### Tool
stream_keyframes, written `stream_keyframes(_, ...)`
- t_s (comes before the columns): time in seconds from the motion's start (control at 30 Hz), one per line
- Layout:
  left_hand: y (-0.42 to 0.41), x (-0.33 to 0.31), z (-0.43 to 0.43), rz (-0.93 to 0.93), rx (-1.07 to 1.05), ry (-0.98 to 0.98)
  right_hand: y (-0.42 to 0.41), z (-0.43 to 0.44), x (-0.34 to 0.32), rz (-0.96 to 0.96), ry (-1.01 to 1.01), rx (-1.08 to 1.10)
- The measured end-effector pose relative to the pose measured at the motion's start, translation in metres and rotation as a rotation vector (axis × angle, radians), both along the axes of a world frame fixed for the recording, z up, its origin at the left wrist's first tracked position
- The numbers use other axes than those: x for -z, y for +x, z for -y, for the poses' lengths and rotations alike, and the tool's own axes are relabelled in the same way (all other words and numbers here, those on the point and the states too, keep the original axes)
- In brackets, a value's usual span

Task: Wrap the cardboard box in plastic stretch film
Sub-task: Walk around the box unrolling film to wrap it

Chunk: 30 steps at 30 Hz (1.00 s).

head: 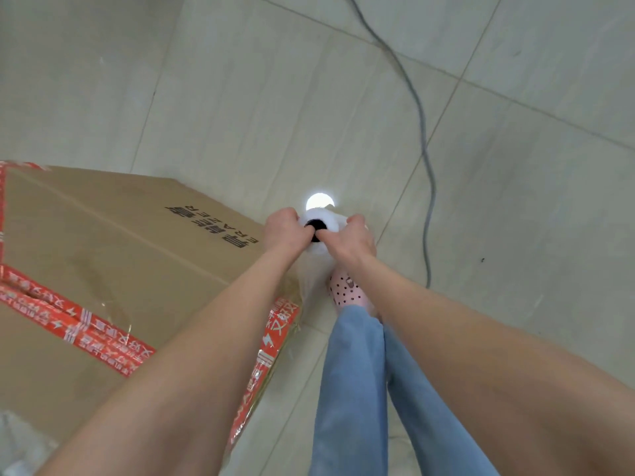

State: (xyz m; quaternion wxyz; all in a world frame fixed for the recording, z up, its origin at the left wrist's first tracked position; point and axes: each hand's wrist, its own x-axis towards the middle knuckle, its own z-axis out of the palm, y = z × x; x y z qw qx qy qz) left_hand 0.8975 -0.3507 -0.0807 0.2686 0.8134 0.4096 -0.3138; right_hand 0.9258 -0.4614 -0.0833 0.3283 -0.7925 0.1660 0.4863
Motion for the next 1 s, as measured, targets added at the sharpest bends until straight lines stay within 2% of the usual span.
stream_keyframes(0.1, -0.001, 0.001, -0.009, -0.003, -0.159, -0.023, 0.004, -0.017, 0.002, 0.031, 0.053, 0.049)
stream_keyframes(0.2, -0.001, 0.003, -0.022, -0.030, -0.235, -0.069, 0.017, -0.034, 0.002, 0.058, 0.052, -0.003)
stream_keyframes(0.27, 0.003, 0.004, -0.031, -0.025, -0.145, -0.067, 0.024, -0.044, 0.001, 0.069, 0.029, -0.114)
stream_keyframes(0.4, 0.020, 0.006, -0.043, 0.098, 0.194, -0.029, 0.033, -0.057, 0.000, 0.119, -0.038, -0.389)
stream_keyframes(0.47, 0.026, 0.007, -0.044, 0.121, 0.304, 0.002, 0.036, -0.058, 0.000, 0.151, -0.064, -0.419)
stream_keyframes(0.53, 0.030, 0.007, -0.047, 0.132, 0.304, 0.023, 0.036, -0.058, -0.002, 0.186, -0.070, -0.359)
stream_keyframes(0.73, 0.035, 0.009, -0.063, 0.096, 0.033, 0.014, 0.036, -0.068, -0.003, 0.010, -0.007, 0.010)
stream_keyframes(0.93, 0.033, 0.005, -0.100, 0.085, -0.323, -0.030, 0.053, -0.113, -0.002, 0.066, 0.087, -0.056)
stream_keyframes(1.0, 0.027, 0.002, -0.108, 0.081, -0.515, -0.061, 0.053, -0.128, -0.002, 0.132, 0.100, -0.089)
